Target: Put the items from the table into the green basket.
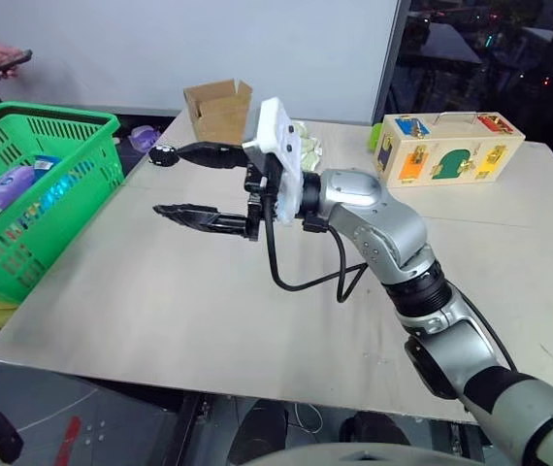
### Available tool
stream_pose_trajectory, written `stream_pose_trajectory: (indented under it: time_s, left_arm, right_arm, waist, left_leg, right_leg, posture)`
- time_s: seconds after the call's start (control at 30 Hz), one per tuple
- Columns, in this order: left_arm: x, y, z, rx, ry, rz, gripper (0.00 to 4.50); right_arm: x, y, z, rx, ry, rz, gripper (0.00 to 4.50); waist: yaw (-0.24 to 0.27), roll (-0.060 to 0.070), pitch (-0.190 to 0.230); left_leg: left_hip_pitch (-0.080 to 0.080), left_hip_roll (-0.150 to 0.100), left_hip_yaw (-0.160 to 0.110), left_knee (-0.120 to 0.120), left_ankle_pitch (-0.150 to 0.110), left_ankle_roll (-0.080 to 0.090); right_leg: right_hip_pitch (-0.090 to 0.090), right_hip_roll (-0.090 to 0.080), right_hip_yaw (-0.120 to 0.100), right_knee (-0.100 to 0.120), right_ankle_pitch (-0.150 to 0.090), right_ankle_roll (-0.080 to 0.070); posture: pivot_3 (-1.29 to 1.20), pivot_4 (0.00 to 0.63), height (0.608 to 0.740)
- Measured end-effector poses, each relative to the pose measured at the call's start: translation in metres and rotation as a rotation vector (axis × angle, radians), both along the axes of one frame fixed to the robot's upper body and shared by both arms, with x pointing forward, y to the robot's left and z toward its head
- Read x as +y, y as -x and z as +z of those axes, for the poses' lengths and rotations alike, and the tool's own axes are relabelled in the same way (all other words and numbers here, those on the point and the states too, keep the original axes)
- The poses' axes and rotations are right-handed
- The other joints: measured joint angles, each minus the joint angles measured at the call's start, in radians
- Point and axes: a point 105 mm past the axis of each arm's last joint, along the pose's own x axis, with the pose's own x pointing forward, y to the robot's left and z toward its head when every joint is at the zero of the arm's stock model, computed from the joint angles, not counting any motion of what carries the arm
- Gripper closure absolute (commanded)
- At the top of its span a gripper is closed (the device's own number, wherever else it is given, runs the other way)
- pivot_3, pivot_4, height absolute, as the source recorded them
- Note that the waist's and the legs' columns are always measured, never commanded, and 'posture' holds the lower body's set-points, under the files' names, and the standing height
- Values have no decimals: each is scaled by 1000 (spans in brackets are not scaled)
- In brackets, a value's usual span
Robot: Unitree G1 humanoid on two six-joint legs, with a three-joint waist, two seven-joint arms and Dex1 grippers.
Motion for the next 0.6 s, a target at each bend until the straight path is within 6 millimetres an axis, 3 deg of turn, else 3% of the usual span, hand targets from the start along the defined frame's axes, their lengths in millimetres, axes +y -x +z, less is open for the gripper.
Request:
stream_pose_trajectory:
  time_s: [0.17, 0.2, 0.23, 0.43, 0.6]
  left_arm:
    - [8, -6, -2, 31, 3, 20, 1446]
    - [8, -10, -3, 35, 13, 15, 397]
    - [7, -12, -3, 41, 13, 7, 24]
    - [11, -12, 11, -3, -15, 45, 24]
    - [14, -3, 8, -67, 18, 39, 24]
  right_arm:
    - [3, 4, 0, -2, 2, 24, 547]
    - [3, 4, -1, -4, 7, 27, 547]
    - [4, 5, -2, -5, 12, 32, 547]
    - [3, 4, -4, -10, 26, 20, 547]
    - [2, 3, -5, -2, 30, 6, 547]
  waist:
    - [11, -1, 0]
    - [14, -1, 0]
    - [17, -1, -1]
    - [15, -1, -1]
    - [0, -1, -1]
  left_leg:
    - [0, 0, -1, 0, 0, 0]
    - [0, 0, -1, 0, 0, 0]
    - [0, 0, -1, 0, 0, 0]
    - [0, 0, 0, -1, 0, 0]
    - [0, 0, 0, -2, 0, 0]
  right_leg:
    - [0, 0, -1, 0, 0, 0]
    - [0, 0, -1, 0, 0, 0]
    - [0, 0, -1, 0, 0, 0]
    - [0, 0, -1, 1, 0, 0]
    - [0, -1, -1, 1, 0, 0]
  posture:
    - [291, 0, 740]
    - [284, 0, 740]
    - [284, 0, 740]
    - [223, 0, 740]
    - [206, 0, 740]
